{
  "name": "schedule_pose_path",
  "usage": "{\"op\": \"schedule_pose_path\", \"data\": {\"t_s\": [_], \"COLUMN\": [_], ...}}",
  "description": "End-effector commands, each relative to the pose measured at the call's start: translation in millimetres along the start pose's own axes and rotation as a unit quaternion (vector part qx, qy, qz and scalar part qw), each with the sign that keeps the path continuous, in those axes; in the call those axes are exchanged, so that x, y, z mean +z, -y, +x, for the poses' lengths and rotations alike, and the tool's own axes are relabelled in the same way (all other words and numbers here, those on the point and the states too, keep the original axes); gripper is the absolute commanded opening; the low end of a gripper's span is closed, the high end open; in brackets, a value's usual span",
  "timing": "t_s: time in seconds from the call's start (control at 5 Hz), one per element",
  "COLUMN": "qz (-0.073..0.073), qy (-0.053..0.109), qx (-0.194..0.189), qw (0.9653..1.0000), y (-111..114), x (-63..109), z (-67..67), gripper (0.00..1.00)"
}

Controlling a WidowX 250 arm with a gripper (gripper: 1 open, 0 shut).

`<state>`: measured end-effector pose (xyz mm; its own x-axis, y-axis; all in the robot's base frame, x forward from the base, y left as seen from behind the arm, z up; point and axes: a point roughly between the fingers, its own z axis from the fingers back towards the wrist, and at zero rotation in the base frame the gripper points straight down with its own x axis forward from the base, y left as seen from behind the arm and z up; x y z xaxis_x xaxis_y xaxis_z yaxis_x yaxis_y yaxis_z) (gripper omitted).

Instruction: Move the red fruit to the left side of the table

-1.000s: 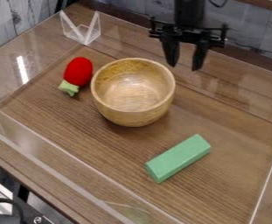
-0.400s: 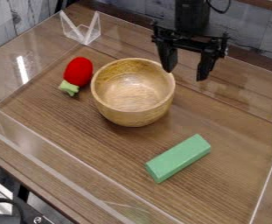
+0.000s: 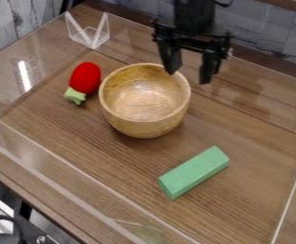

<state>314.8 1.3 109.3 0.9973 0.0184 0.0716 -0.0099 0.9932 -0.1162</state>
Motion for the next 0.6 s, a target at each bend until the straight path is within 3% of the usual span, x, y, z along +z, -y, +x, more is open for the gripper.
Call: {"op": "schedule_pose_path", "data": {"t_s": [0.0, 0.2, 0.4], "qz": [0.005, 0.010, 0.011], "qy": [0.040, 0.040, 0.033], "qx": [0.030, 0.063, 0.050], "qw": [0.9987, 0.9972, 0.9981], "y": [4.1, 4.6, -1.1], "x": [17.6, 11.9, 16.8], "z": [4.5, 7.0, 5.8], "gripper": [1.00, 1.00, 1.00]}}
